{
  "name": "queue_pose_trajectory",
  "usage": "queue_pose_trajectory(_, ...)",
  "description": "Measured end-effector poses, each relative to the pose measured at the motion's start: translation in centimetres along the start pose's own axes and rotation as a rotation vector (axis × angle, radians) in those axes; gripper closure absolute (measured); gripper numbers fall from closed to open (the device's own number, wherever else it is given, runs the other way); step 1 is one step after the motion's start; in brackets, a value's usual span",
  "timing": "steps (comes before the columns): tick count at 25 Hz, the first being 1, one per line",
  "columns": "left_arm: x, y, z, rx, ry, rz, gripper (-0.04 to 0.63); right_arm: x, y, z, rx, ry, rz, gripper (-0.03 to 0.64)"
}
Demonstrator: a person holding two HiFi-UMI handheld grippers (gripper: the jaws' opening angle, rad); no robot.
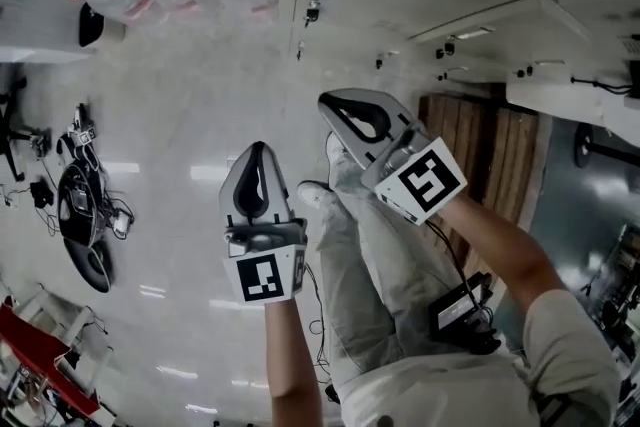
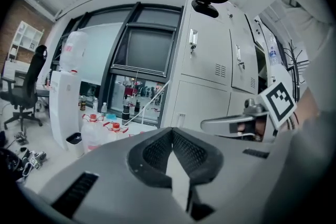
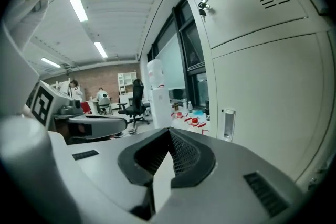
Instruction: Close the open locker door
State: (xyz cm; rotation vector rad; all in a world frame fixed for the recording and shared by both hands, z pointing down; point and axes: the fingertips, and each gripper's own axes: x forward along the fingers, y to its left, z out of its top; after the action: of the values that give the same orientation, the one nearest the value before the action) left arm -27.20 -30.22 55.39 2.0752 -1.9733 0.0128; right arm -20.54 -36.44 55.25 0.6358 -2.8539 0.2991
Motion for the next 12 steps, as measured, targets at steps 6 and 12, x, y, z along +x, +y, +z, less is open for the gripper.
queue_pose_trajectory(6, -6.1, 0.4, 2.9, -0.068, -0.009, 0.09, 0.588, -7.3, 2.6, 3.4, 0.02, 0.079, 0.117, 0.591)
queue_pose_trajectory(12, -8.5, 1.2, 10.8, -0.045, -0.126, 0.117, 0.588, -10.3, 2.8, 11.3, -0.029, 0.006, 0.127, 0.591)
